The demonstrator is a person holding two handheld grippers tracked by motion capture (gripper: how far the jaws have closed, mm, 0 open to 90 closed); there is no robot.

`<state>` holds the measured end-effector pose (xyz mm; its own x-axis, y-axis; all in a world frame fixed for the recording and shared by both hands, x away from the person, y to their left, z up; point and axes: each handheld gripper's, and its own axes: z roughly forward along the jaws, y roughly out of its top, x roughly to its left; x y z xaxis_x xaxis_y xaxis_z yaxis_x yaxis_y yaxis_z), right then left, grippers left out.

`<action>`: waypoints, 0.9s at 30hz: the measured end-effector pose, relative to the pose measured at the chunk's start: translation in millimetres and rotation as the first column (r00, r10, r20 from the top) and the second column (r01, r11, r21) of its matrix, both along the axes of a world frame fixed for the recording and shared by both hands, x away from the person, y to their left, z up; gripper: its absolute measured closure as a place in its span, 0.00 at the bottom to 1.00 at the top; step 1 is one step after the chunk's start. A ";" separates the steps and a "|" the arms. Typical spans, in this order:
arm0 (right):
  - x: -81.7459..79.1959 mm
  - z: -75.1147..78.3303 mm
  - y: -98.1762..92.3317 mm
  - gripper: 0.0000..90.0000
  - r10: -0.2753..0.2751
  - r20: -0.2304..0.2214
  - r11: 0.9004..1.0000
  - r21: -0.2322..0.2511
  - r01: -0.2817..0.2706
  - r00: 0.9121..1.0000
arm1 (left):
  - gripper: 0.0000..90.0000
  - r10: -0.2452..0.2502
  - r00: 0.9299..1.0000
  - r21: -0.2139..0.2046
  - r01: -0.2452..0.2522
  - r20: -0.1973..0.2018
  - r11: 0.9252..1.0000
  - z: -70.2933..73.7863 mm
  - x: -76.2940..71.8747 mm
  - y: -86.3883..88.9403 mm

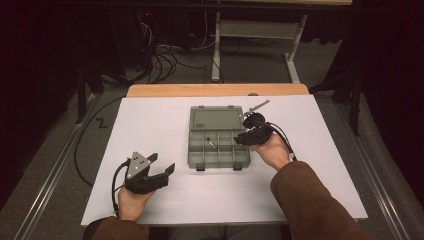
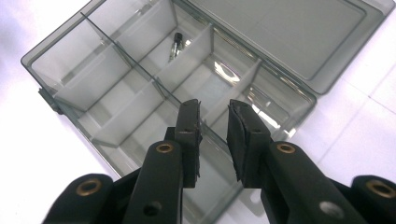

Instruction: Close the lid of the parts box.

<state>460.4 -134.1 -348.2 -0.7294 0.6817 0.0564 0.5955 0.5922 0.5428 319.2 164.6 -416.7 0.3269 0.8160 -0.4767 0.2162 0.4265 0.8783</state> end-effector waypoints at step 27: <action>2.1 -9.7 -36.9 0.81 -0.102 -0.030 0.993 0.057 0.103 0.994 | 0.33 -0.005 1.000 -0.009 0.005 -0.004 1.000 5.4 1.0 -1.8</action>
<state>462.4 -171.0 -357.9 -0.6536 0.7478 0.1165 0.6661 0.4954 0.5575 320.2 162.8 -411.3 0.3295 0.8097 -0.4857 0.2220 0.4336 0.8734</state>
